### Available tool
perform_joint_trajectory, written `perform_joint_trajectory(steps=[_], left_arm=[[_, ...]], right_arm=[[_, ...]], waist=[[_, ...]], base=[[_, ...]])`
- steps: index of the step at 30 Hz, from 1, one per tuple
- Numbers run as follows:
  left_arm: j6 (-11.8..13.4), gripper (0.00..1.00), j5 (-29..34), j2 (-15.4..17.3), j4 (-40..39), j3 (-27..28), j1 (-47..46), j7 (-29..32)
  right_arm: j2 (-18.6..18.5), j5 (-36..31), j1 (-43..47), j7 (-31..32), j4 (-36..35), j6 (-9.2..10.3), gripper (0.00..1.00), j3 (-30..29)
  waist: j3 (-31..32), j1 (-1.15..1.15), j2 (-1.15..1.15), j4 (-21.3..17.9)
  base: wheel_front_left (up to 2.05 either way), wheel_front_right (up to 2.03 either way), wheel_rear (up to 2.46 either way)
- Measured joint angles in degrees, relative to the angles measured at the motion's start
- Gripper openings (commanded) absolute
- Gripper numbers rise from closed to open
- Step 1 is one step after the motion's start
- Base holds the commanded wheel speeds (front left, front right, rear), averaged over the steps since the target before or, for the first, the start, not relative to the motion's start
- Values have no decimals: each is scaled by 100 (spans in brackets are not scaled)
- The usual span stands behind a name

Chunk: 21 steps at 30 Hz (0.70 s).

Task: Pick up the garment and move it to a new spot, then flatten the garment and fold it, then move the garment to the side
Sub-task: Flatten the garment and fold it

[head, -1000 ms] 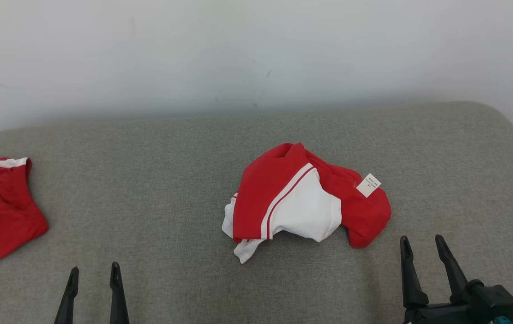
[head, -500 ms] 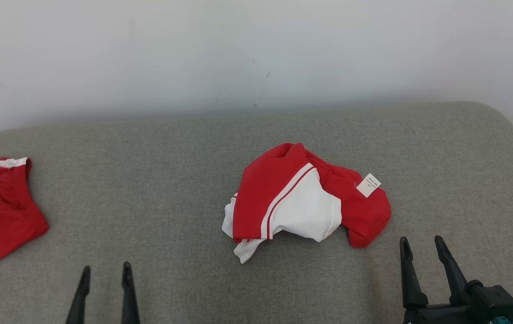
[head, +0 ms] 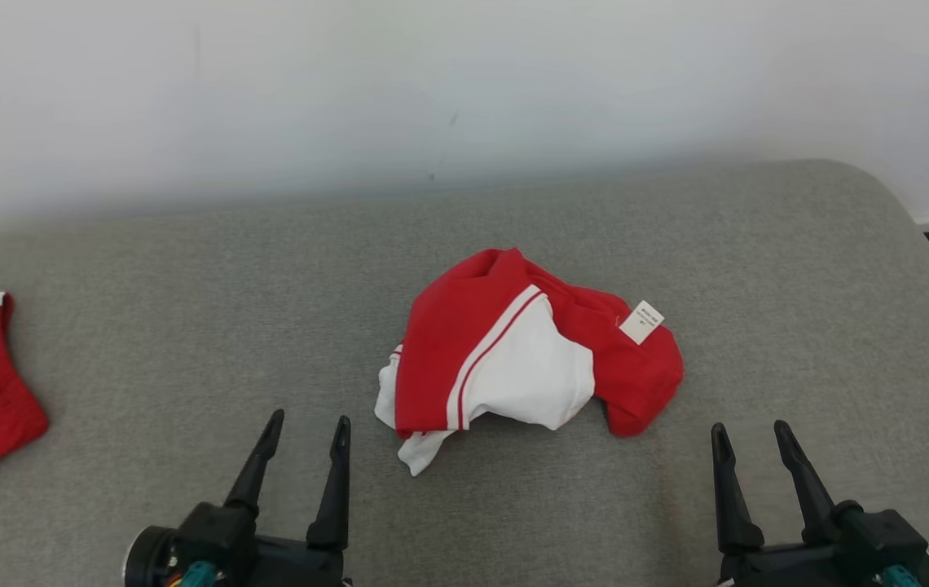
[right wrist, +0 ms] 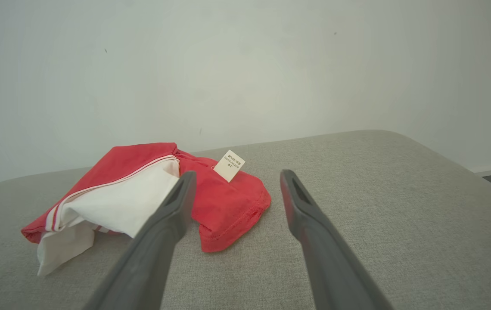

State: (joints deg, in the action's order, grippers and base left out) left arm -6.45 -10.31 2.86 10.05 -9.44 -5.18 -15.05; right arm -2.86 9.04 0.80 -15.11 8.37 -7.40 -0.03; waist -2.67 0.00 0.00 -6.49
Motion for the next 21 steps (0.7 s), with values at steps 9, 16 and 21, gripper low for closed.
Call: perform_joint_trajectory(steps=[9, 16, 21], left_arm=[[-70, 100, 24, 27, 1556, -485, -821, 0], [-104, 100, -32, 124, 2223, -642, -1191, 0], [-104, 54, -47, 191, 2566, -612, -1399, 0]], right_arm=[[-5, 104, -197, 0, 29, 0, 100, 31], [-1, 146, -217, 0, 45, 0, 100, 24], [-2, 149, -309, -1, 34, 0, 100, 11]], waist=[[-209, 0, 0, -419], [-372, 0, 0, -769], [-474, 0, 0, -936]], base=[[0, 0, 0], [0, 0, 0], [0, 0, 0]])
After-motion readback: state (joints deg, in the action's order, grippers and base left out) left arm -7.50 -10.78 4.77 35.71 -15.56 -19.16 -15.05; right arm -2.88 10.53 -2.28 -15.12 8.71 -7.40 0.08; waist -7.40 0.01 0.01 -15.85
